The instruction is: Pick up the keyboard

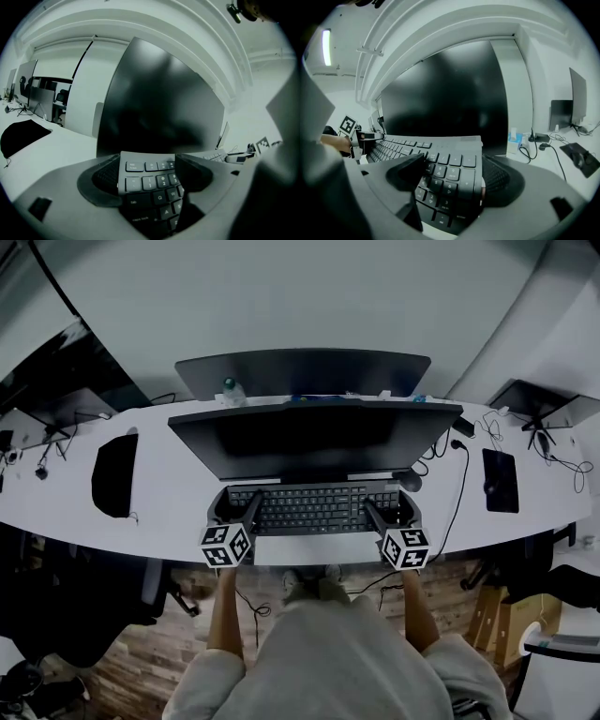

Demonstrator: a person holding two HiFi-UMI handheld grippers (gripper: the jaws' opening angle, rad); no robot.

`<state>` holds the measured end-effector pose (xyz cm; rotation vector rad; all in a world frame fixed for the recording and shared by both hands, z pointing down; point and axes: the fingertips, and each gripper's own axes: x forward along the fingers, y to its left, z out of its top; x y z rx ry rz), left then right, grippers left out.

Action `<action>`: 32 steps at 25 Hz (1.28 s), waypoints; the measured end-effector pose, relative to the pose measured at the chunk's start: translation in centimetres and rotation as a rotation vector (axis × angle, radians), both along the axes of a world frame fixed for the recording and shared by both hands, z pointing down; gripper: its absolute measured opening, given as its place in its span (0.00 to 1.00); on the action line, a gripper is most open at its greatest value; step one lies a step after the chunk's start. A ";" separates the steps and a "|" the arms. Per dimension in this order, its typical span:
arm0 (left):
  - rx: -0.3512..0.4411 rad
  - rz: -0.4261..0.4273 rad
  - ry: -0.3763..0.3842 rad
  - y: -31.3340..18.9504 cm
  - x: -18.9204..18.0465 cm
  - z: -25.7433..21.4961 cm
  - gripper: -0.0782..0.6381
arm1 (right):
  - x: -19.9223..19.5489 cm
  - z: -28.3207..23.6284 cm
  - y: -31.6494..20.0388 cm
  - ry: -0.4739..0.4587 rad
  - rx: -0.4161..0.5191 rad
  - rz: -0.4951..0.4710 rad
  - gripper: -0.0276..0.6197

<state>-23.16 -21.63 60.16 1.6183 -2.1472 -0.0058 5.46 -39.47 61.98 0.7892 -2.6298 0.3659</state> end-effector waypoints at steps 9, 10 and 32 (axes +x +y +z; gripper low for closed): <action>0.080 -0.006 -0.052 -0.2 -0.4 -4.5 0.58 | -0.7 -4.4 -0.6 -0.058 0.092 -0.007 0.61; 0.088 -0.006 -0.056 -0.2 -0.5 -4.9 0.58 | -0.8 -4.9 -0.7 -0.064 0.103 -0.008 0.61; 0.173 -0.010 -0.127 -0.2 -0.2 -10.3 0.58 | -0.7 -9.6 -1.0 -0.141 0.191 -0.015 0.61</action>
